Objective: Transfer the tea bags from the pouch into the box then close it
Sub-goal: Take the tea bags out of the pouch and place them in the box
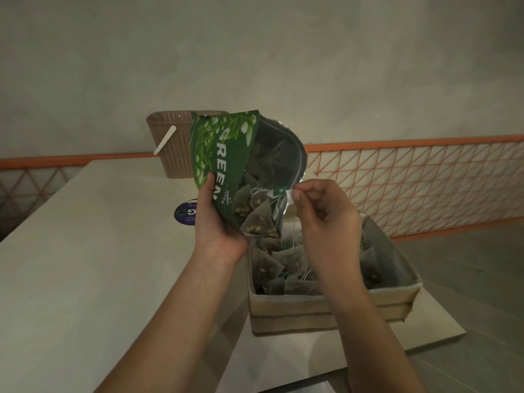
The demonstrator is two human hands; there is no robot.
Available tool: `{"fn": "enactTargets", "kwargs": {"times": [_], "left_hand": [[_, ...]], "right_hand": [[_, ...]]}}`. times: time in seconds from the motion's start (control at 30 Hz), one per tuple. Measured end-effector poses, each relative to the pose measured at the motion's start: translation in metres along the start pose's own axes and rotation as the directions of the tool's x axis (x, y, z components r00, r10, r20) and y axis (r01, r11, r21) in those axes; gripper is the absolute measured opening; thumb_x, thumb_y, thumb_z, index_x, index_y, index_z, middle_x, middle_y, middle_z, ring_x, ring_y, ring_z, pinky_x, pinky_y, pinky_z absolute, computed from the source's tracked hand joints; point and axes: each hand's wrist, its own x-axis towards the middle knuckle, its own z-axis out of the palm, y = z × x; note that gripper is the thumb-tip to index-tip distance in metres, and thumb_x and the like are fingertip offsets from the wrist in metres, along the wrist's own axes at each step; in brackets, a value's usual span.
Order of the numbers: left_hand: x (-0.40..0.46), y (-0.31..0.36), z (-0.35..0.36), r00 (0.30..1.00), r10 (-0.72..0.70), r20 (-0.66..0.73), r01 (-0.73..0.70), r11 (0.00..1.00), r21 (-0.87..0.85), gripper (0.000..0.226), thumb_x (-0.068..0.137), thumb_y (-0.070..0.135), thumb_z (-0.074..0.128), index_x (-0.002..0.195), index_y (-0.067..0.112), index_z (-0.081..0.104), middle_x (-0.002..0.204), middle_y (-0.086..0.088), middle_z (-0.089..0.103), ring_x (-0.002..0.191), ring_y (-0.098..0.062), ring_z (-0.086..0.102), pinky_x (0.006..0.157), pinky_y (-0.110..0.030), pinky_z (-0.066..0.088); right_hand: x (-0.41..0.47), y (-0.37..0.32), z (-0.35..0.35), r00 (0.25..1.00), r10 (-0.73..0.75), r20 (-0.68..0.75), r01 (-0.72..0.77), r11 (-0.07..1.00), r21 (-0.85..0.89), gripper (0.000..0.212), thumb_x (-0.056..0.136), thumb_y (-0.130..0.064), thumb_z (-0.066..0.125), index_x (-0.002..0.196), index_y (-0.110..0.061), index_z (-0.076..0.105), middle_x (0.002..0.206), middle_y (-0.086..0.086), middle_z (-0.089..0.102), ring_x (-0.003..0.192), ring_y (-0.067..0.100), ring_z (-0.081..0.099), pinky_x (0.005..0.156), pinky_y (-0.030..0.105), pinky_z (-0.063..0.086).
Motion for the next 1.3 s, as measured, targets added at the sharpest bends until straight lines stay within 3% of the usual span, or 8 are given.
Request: {"fn": "enactTargets", "kwargs": {"times": [0.13,0.3,0.4,0.63,0.77,0.9,1.13,1.3], "left_hand": [[0.002,0.001,-0.003,0.999,-0.014,0.029,0.014,1.000,-0.016,0.058,0.099,0.055,0.048,0.141,0.017,0.061,0.140,-0.016,0.063,0.132,-0.036,0.058,0.112,-0.052,0.044],[0.007,0.005,-0.009,1.000,-0.020,0.023,0.021,0.999,-0.048,0.060,0.095,0.053,0.055,0.144,0.018,0.059,0.150,-0.012,0.055,0.141,-0.032,0.050,0.120,-0.051,0.035],[0.008,0.005,-0.008,1.000,0.008,0.005,-0.008,0.999,-0.038,0.059,0.096,0.053,0.055,0.143,0.018,0.061,0.149,-0.010,0.057,0.139,-0.029,0.053,0.119,-0.049,0.038],[0.011,0.004,-0.011,0.999,-0.021,0.034,0.023,0.998,-0.067,0.059,0.095,0.054,0.056,0.143,0.020,0.061,0.148,-0.010,0.058,0.138,-0.031,0.053,0.118,-0.052,0.037],[0.015,0.005,-0.016,0.999,-0.011,0.042,0.014,0.997,-0.076,0.058,0.095,0.052,0.058,0.143,0.019,0.061,0.150,-0.011,0.056,0.141,-0.031,0.050,0.120,-0.052,0.036],[0.016,0.006,-0.017,0.998,-0.005,0.058,0.009,0.997,-0.071,0.058,0.095,0.051,0.059,0.142,0.019,0.061,0.150,-0.011,0.056,0.142,-0.031,0.049,0.120,-0.052,0.034],[0.015,0.005,-0.015,0.998,-0.003,0.063,0.007,0.998,-0.063,0.057,0.096,0.052,0.057,0.142,0.019,0.061,0.147,-0.012,0.058,0.138,-0.034,0.053,0.120,-0.054,0.035],[0.014,0.004,-0.014,0.998,0.001,0.057,0.002,0.998,-0.058,0.057,0.095,0.051,0.058,0.141,0.019,0.062,0.148,-0.012,0.058,0.138,-0.034,0.053,0.120,-0.054,0.036]], "right_hand": [[-0.002,0.002,-0.004,0.998,0.047,0.033,-0.044,0.996,-0.077,0.010,0.090,-0.020,0.067,0.089,-0.030,0.065,0.096,-0.008,0.059,0.085,0.002,0.056,0.073,0.008,0.043],[0.001,0.003,-0.015,0.929,0.330,0.168,-0.369,0.863,0.344,0.006,0.088,-0.012,0.067,0.091,-0.011,0.072,0.075,0.001,0.065,0.071,0.011,0.058,0.067,0.021,0.051],[0.002,0.005,-0.019,0.910,0.366,0.196,-0.415,0.818,0.399,0.009,0.088,-0.007,0.065,0.093,-0.005,0.072,0.076,0.006,0.066,0.074,0.017,0.062,0.068,0.024,0.053],[-0.002,0.017,-0.016,0.936,0.330,0.120,-0.350,0.904,0.243,0.017,0.094,-0.025,0.059,0.102,-0.012,0.065,0.086,-0.002,0.066,0.077,0.004,0.063,0.069,0.020,0.051],[-0.006,0.014,-0.012,0.975,0.216,0.046,-0.221,0.955,0.198,0.008,0.093,-0.013,0.061,0.099,-0.013,0.066,0.086,0.002,0.070,0.079,0.013,0.067,0.073,0.022,0.055],[-0.006,0.017,-0.011,0.992,0.114,0.052,-0.118,0.991,0.062,0.028,0.093,-0.007,0.061,0.116,-0.021,0.067,0.098,0.001,0.068,0.087,0.014,0.068,0.076,0.021,0.056],[-0.007,0.018,-0.010,0.996,0.076,0.040,-0.077,0.997,0.022,0.022,0.095,-0.009,0.057,0.097,-0.028,0.068,0.088,-0.006,0.069,0.079,0.016,0.068,0.074,0.034,0.060],[-0.006,0.015,-0.008,0.994,0.050,0.094,-0.048,0.998,-0.027,0.024,0.100,-0.008,0.048,0.098,-0.028,0.061,0.088,-0.006,0.064,0.080,0.012,0.061,0.075,0.039,0.056]]}}
